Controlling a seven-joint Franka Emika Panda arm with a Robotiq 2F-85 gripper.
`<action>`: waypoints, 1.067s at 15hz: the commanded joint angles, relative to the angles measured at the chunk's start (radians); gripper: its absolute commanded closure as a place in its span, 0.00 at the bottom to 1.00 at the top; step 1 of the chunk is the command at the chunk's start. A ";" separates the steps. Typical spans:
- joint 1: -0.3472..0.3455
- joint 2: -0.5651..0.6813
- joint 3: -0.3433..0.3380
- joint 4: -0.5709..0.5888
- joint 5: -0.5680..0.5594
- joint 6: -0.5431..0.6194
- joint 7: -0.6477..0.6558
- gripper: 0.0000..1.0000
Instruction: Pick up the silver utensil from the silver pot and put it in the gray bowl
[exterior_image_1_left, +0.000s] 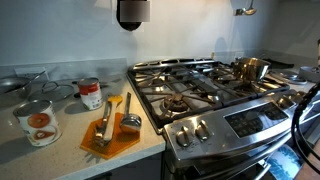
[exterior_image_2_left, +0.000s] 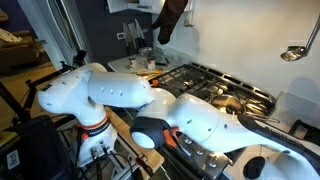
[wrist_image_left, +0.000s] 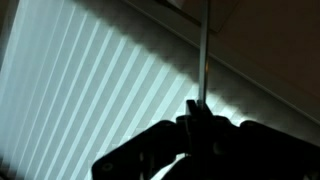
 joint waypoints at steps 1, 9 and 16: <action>-0.014 -0.018 0.009 -0.045 -0.014 -0.016 0.013 0.99; -0.013 -0.022 0.006 -0.054 -0.015 -0.018 0.019 0.60; -0.014 -0.029 0.007 -0.057 -0.013 -0.019 0.017 0.40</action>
